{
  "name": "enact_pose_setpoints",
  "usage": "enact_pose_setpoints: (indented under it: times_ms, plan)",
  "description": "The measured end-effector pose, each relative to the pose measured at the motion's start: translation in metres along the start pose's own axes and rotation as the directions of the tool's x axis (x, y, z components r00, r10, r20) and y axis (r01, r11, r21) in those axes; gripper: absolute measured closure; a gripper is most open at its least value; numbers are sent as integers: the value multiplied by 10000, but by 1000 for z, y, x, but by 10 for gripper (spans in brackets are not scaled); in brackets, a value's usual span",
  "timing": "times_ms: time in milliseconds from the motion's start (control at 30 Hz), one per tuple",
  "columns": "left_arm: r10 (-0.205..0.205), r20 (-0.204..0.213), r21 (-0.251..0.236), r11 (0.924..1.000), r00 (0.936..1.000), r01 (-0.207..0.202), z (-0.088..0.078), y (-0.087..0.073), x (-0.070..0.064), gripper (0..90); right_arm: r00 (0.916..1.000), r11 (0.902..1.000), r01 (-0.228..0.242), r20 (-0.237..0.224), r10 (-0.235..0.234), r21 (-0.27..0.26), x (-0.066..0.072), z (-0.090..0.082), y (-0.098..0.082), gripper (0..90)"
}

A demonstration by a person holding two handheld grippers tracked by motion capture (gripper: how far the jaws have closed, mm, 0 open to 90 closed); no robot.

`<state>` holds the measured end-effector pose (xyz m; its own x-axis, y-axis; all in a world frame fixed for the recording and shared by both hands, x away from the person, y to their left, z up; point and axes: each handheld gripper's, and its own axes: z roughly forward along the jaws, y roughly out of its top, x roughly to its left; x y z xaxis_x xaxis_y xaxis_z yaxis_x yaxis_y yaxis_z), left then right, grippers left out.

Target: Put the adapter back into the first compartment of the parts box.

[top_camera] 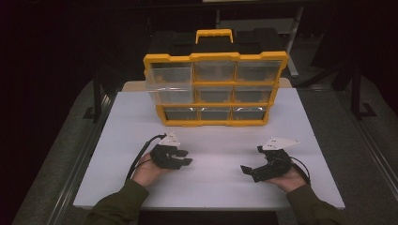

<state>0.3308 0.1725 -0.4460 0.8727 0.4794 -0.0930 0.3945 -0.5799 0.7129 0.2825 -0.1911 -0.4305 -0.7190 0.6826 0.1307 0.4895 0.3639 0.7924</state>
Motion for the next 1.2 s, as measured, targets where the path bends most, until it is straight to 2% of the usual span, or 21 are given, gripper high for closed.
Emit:
enact_pose_setpoints:
  times_ms: [300, 467, 833, 1200]
  plan:
    - [-99, 51, 74, 9999, 9999, 99, 2, 0, 0, 683, 10000, 10000, -12, -17, 12, -3, 0, 0, 0, 0]
    - [-155, -53, 256, 9995, 9999, 157, 4, -1, 0, 699, 10000, 10000, -16, -21, 16, 0, -1, 0, 0, 0]
    - [37, -245, 522, 9986, 9997, -24, 7, -1, -1, 719, 10000, 10000, -19, -3, 19, 2, -1, 0, 0, 0]
    - [-45, -295, 647, 9979, 9996, 64, 7, -1, -1, 733, 10000, 10000, -38, 22, 39, -22, -1, -1, 0, 0]
